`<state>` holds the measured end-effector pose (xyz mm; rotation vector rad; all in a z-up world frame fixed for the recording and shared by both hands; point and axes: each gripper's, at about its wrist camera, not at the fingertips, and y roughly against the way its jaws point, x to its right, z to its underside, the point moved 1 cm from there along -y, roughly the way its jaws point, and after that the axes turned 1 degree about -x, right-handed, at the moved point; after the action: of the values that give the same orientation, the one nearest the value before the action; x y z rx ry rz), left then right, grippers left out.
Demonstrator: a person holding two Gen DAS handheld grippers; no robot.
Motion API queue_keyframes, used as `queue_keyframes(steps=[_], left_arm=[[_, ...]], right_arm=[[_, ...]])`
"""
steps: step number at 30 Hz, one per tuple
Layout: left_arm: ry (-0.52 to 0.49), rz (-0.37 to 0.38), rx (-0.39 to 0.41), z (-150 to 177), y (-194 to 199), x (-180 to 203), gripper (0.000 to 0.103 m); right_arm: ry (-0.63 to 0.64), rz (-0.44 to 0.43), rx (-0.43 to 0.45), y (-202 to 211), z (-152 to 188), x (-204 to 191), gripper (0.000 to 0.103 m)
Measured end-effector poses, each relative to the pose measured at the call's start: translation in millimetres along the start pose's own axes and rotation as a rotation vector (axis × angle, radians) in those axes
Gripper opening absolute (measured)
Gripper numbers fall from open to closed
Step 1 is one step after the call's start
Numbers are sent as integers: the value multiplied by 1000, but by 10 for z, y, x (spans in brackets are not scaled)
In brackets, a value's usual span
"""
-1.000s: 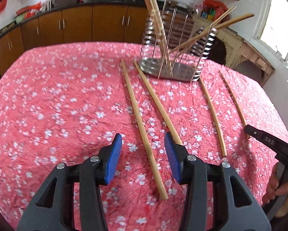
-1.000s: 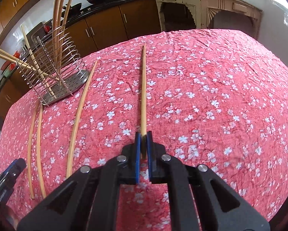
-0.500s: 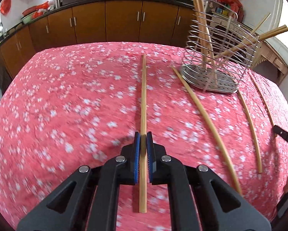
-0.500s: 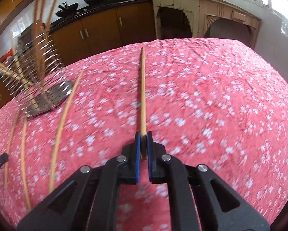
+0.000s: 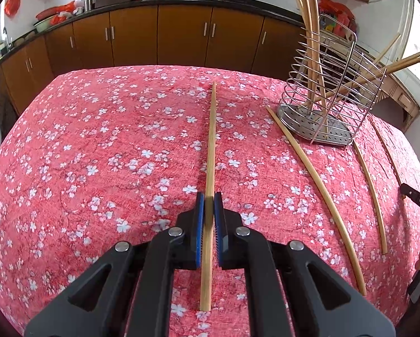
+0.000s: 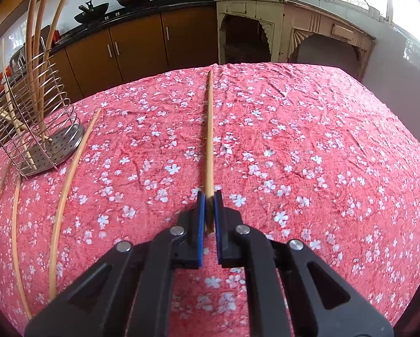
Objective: Organize utensils
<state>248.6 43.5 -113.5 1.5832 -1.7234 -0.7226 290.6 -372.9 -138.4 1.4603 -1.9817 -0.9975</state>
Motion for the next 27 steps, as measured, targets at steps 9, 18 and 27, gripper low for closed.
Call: queue_keyframes(steps=[9, 18, 27], left_arm=[[71, -55, 10, 40, -25, 109, 8], [92, 37, 38, 128, 179, 26, 52], [-10, 49, 53, 386, 412, 176, 53]], right_arm=[[38, -2, 1, 22, 19, -82, 8], [44, -60, 4, 139, 179, -26, 15], [63, -74, -2, 276, 359, -41, 17]])
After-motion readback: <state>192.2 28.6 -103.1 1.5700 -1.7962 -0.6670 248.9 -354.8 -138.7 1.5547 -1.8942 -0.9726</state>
